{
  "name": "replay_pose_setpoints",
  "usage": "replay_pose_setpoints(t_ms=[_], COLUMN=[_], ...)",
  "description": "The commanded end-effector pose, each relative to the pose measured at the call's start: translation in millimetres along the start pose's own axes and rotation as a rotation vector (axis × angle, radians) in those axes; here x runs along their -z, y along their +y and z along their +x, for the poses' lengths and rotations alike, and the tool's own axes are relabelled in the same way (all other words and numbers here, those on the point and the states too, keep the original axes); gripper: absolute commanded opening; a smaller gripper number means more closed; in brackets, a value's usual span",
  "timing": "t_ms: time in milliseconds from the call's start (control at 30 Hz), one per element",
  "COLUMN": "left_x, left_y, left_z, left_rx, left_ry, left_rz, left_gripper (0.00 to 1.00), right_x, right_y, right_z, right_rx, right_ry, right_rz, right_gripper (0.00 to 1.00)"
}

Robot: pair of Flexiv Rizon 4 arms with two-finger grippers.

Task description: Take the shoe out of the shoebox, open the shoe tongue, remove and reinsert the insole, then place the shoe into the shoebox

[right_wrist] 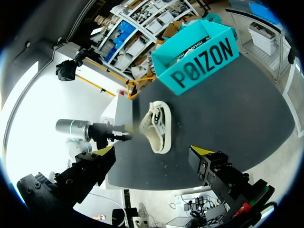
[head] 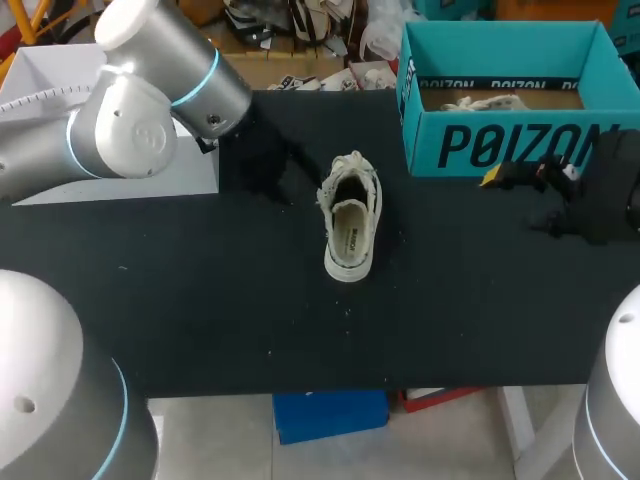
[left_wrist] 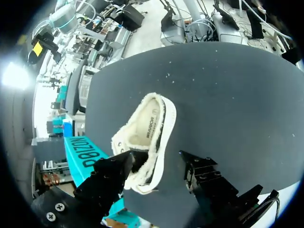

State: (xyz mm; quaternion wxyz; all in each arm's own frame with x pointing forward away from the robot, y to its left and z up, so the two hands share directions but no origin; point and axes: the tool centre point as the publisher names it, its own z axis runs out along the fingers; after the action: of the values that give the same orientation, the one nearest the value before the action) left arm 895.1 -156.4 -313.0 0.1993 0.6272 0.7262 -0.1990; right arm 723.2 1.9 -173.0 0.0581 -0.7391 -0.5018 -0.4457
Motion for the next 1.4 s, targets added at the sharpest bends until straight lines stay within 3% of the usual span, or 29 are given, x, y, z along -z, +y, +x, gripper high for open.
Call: replay_pose_setpoints(t_ms=[33,167,1400], left_x=[22.9,27.7,27.7], left_y=[-1.3,-1.7,-1.7], left_z=[3.2,5.4,5.4], left_rx=[-0.016,-0.055,-0.055], left_ry=[0.044,0.090,0.090], left_rz=[0.002,0.014,0.014], left_gripper=[1.00,1.00,1.00], right_x=[-0.8,-0.8,-0.8], right_y=[0.2,0.2,0.2], right_z=[1.1,1.1,1.1], right_rx=[-0.001,-0.001,-0.001], right_ry=[-0.003,-0.003,-0.003], right_rz=[0.000,0.000,0.000], right_gripper=[1.00,1.00,1.00])
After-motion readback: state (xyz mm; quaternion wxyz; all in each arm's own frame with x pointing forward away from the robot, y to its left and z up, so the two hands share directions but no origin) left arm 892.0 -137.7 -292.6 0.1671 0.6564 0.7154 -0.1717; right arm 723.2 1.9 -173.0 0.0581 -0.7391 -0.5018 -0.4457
